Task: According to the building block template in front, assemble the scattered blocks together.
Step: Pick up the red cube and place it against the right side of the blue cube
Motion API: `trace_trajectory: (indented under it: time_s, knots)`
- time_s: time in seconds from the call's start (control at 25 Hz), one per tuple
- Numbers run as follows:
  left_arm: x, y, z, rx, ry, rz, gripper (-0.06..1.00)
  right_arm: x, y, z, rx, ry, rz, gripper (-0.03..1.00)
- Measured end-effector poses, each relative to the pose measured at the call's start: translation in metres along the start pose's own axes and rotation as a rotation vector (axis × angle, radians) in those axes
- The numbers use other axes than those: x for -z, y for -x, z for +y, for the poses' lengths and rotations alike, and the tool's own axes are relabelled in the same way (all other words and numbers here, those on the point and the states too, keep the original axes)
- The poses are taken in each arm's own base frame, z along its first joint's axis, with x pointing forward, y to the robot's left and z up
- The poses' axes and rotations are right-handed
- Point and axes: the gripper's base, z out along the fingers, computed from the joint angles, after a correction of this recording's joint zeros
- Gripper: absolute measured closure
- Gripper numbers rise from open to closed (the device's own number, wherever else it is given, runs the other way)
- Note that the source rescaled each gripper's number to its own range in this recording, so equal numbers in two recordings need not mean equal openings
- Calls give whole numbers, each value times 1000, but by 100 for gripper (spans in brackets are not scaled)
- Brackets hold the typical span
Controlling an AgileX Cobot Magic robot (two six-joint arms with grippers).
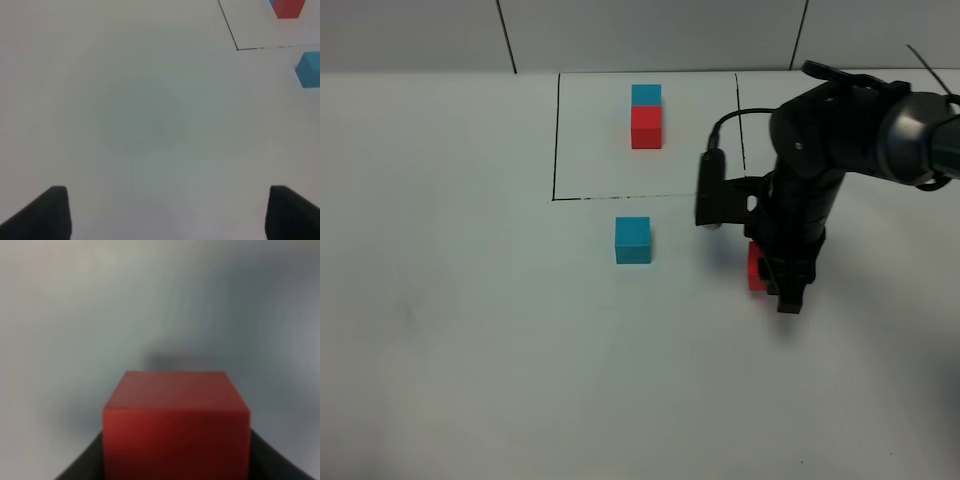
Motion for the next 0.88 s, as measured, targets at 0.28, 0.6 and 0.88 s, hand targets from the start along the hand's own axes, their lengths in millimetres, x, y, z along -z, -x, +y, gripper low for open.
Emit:
trace_trajectory:
  time_s: [0.28, 0.6, 0.88]
  knots:
    - [0, 0, 0, 0, 0, 0, 8, -8, 42, -26, 88, -5, -45, 97]
    - [0, 0, 0, 0, 0, 0, 8, -19, 57, -36, 51, 17, -103, 97]
    - [0, 0, 0, 0, 0, 0, 8, -24, 61, -36, 51, 23, -130, 97]
